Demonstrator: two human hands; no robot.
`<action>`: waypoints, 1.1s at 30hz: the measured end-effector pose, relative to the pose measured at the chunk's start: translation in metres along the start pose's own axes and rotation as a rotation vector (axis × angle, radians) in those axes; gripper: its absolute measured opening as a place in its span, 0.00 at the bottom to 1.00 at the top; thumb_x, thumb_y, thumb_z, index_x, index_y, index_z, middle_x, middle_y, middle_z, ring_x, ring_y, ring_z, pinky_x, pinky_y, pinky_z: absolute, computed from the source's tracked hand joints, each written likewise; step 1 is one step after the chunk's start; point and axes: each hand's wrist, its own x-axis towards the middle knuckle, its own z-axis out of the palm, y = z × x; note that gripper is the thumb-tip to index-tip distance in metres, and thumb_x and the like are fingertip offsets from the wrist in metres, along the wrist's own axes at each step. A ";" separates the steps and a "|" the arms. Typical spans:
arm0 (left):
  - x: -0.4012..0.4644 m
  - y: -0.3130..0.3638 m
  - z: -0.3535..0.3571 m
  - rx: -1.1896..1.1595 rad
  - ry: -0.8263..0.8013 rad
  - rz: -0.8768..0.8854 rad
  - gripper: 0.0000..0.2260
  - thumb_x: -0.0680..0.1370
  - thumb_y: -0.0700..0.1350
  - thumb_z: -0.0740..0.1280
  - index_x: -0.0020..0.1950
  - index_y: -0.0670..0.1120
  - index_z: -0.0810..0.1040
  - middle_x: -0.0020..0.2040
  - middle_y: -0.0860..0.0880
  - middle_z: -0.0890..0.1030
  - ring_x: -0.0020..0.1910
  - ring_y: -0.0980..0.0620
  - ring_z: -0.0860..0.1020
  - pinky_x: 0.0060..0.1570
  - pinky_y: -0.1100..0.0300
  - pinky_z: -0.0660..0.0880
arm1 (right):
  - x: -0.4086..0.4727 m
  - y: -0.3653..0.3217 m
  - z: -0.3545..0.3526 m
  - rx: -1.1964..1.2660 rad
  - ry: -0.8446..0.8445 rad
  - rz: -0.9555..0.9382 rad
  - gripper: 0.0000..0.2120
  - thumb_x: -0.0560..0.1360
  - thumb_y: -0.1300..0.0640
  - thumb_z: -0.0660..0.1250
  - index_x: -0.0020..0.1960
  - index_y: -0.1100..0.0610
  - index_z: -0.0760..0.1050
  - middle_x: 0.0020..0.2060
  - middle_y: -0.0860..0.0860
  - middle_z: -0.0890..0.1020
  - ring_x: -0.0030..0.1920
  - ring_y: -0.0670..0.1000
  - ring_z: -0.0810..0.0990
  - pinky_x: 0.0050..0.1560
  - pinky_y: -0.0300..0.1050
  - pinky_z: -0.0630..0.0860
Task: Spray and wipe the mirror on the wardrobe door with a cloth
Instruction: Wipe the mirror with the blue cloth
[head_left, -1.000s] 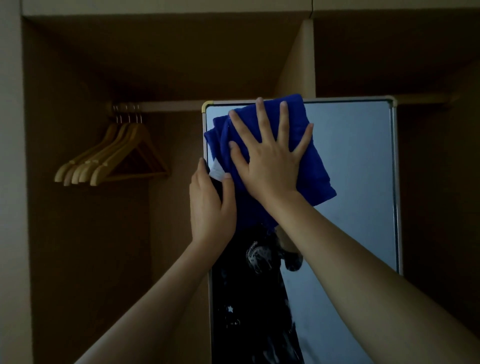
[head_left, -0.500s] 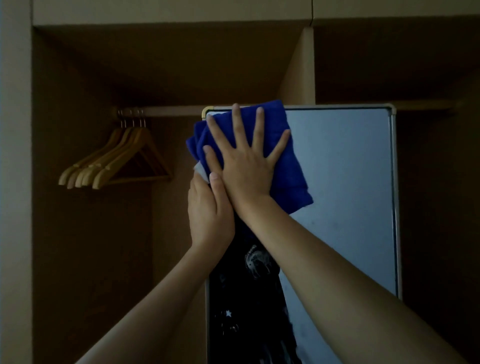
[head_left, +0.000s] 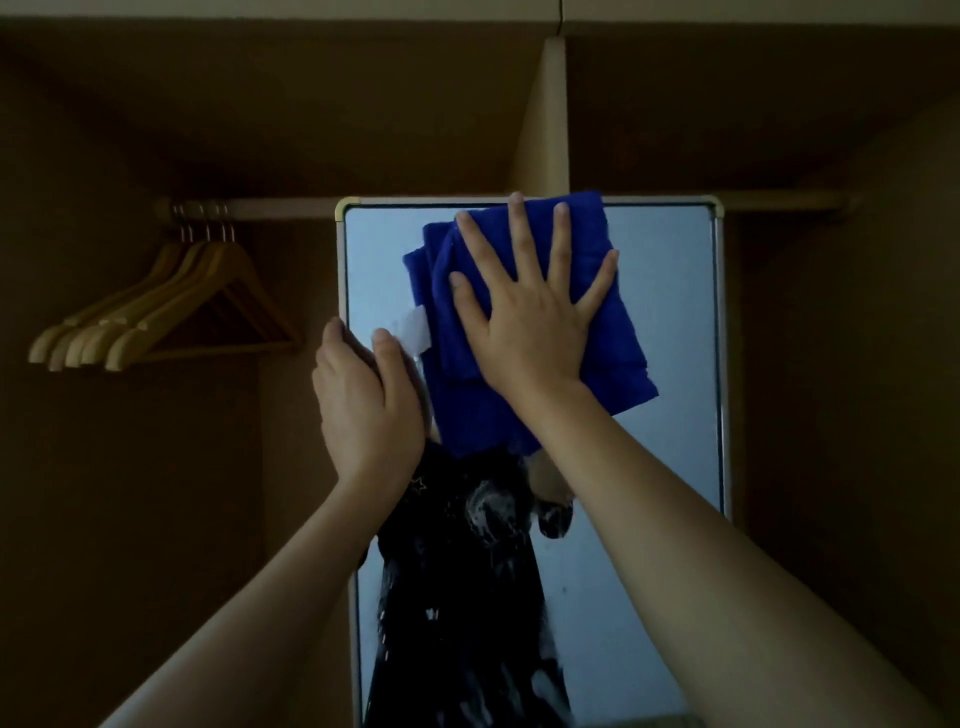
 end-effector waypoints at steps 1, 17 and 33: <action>0.000 0.001 0.001 0.014 0.018 -0.007 0.25 0.83 0.55 0.51 0.77 0.44 0.58 0.74 0.45 0.67 0.72 0.47 0.65 0.66 0.52 0.64 | 0.001 0.011 -0.002 0.003 -0.002 0.017 0.26 0.80 0.36 0.44 0.77 0.37 0.48 0.79 0.47 0.49 0.78 0.59 0.42 0.69 0.73 0.36; -0.007 0.011 0.004 0.131 0.052 0.000 0.26 0.83 0.53 0.52 0.78 0.41 0.55 0.75 0.43 0.64 0.74 0.45 0.62 0.69 0.50 0.63 | -0.006 0.053 -0.009 0.030 -0.016 0.188 0.26 0.80 0.36 0.41 0.77 0.37 0.43 0.79 0.48 0.46 0.78 0.60 0.39 0.68 0.76 0.36; -0.006 0.014 0.005 0.055 0.102 -0.018 0.26 0.83 0.57 0.47 0.76 0.43 0.59 0.72 0.44 0.68 0.70 0.47 0.67 0.63 0.55 0.64 | -0.007 -0.021 0.002 0.039 -0.026 -0.080 0.27 0.80 0.36 0.43 0.78 0.39 0.47 0.79 0.49 0.49 0.78 0.60 0.42 0.70 0.72 0.36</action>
